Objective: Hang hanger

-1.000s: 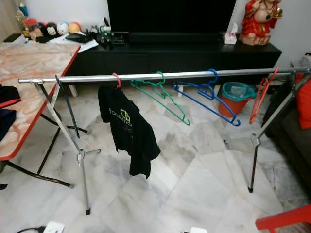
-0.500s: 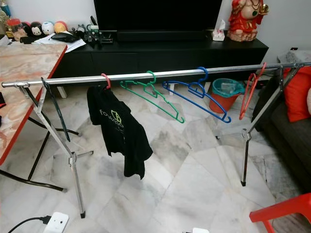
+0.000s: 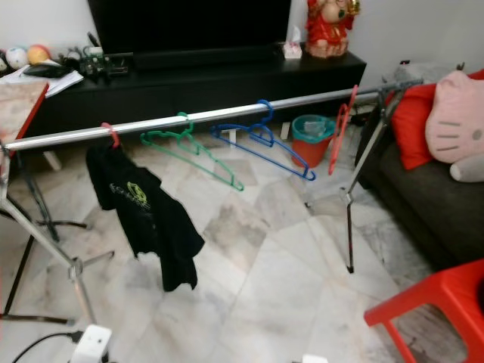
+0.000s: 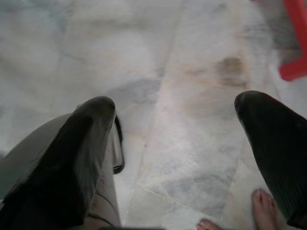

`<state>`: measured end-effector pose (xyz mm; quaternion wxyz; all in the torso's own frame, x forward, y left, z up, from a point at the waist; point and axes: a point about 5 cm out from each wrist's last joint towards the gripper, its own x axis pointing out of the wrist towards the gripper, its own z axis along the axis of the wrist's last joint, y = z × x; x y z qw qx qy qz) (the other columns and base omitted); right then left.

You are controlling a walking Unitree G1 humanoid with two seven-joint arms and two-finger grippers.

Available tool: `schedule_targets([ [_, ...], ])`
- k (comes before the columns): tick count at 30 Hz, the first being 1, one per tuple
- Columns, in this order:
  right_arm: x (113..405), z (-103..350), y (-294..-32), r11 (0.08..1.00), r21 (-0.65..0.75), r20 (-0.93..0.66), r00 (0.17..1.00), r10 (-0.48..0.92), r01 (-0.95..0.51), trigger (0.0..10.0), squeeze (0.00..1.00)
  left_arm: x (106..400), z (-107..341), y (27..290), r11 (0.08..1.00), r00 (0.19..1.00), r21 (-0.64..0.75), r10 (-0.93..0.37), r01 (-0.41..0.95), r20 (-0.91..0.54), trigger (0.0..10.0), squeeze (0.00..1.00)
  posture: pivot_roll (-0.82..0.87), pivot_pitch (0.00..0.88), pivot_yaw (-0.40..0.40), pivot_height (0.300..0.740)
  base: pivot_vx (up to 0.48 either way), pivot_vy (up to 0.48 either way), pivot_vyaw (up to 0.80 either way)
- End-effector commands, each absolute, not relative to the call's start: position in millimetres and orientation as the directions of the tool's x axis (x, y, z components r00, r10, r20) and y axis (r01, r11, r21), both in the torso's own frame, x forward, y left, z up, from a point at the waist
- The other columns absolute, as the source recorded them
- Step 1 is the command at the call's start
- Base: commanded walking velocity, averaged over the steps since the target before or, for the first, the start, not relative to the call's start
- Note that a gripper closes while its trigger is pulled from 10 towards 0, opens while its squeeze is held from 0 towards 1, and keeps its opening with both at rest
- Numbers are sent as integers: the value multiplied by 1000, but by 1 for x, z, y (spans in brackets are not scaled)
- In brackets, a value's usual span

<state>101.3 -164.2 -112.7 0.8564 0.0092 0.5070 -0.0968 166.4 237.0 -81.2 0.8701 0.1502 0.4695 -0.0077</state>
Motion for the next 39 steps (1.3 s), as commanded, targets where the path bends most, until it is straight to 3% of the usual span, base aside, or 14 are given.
schedule_targets([
  [1, 90, -116, -155, 983, -63, -894, 428, -131, 170, 10000, 0, 160, -83, 243, 953, 538, 262, 143, 151, -830, 10000, 0, -41, 0, 5, 740, 0, 0, -663],
  [39, 96, -115, -158, 983, -59, -889, 439, -130, 172, 10000, 0, 162, -83, 240, 953, 538, 259, 136, 159, -832, 10000, 0, -51, 0, 11, 740, 0, -37, -655],
])
